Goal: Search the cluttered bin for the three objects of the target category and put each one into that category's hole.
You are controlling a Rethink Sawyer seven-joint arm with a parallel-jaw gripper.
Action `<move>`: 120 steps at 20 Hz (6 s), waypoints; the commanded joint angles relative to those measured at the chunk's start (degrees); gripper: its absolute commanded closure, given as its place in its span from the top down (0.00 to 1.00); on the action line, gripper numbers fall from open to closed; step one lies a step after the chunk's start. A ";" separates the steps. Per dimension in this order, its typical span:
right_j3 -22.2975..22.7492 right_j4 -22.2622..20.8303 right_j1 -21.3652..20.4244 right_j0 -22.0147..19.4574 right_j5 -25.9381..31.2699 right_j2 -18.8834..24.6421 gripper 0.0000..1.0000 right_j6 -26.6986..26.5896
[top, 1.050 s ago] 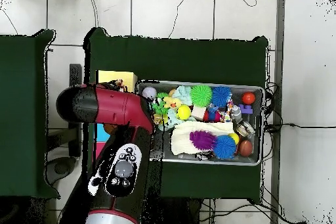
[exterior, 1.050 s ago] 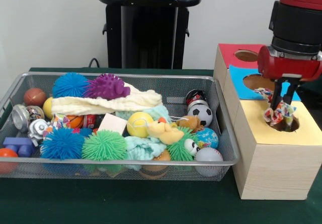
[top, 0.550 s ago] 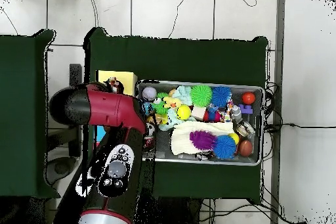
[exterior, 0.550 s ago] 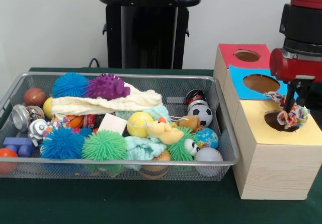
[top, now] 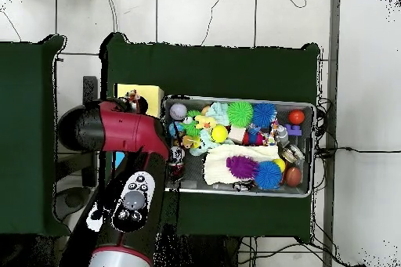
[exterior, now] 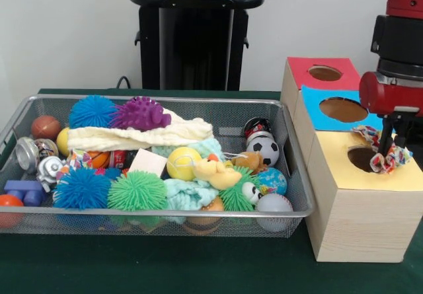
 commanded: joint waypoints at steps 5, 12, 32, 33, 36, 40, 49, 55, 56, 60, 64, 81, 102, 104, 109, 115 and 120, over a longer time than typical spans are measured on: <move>6.41 0.60 5.00 1.46 -3.83 1.83 0.00 16.21; 6.10 -0.79 4.99 1.61 -3.18 -0.47 0.00 14.51; 9.65 -2.12 7.07 -0.74 -7.12 0.57 0.00 11.86; 9.98 -1.97 7.36 -1.01 -7.81 1.13 0.00 11.99; 11.21 -1.83 7.58 -2.39 -10.43 3.63 0.00 11.84; 11.43 -1.50 8.47 -3.48 -13.25 5.47 0.00 12.57; 11.31 -1.86 11.91 -5.17 -18.84 8.01 0.00 12.71; 11.91 -2.29 12.13 -6.31 -21.83 9.69 0.00 12.97; 12.01 -2.29 12.14 -6.40 -22.11 9.80 0.00 12.98; 11.94 -2.00 12.54 -6.18 -22.12 9.48 0.00 12.79; 11.72 -1.45 12.80 -5.94 -21.23 9.50 0.00 12.69; -6.53 7.70 20.33 4.84 11.92 -7.06 0.00 19.99; -10.03 6.83 18.69 -0.60 14.62 -0.56 0.00 14.10; -9.36 7.12 18.32 -0.83 14.46 0.16 0.00 14.24; -7.68 6.84 17.31 -1.69 13.41 1.33 0.00 13.71; -6.86 6.10 16.60 -2.35 12.79 2.25 1.00 13.39; -5.97 5.77 15.92 -2.81 12.62 2.90 1.00 13.35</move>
